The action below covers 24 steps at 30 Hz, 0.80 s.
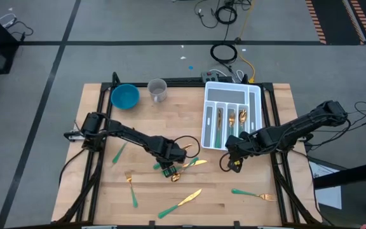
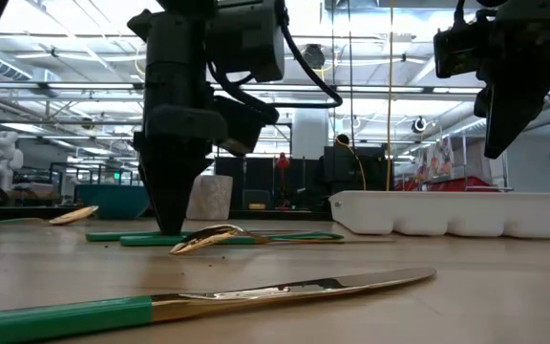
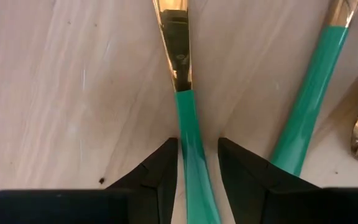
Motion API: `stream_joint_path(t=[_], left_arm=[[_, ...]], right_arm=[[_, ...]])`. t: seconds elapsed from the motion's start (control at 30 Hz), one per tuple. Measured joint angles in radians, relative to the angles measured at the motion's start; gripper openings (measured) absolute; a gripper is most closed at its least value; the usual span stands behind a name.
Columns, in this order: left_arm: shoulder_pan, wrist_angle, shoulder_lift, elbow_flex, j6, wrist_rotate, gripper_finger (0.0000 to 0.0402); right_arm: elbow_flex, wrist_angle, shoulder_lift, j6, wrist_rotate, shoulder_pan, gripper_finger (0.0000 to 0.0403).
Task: Sort silverware
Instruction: Put the green table knife into the white cutlery tray
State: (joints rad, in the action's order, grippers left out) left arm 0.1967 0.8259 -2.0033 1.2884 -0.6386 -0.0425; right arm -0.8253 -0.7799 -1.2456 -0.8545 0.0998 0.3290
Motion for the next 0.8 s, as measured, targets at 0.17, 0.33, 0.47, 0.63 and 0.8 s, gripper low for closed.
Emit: stream_joint_path(t=[0.17,0.33,0.47,0.63,0.8], left_arm=[[0.001,0.005,-0.039,0.005,-0.033,0.005,0.0103],[-0.009,0.002,-0.048,0.005,0.017,-0.01,0.0025],[-0.026,0.006,-0.048,0.006,0.019,-0.018,0.0025],[-0.024,0.077,-0.042,0.058,0.02,0.031,0.0025],[-0.024,0.106,-0.028,0.095,0.018,0.063,0.0025]], right_arm=[[0.0,-0.001,0.0,0.004,0.0,0.0,0.0146],[0.0,-0.002,0.0,0.005,0.0,0.0,0.0146],[0.0,-0.002,0.0,0.005,0.0,0.0,0.0146],[0.0,-0.003,0.0,0.004,0.004,0.0,0.0146],[0.0,0.004,0.006,0.003,0.004,0.0,0.0146]])
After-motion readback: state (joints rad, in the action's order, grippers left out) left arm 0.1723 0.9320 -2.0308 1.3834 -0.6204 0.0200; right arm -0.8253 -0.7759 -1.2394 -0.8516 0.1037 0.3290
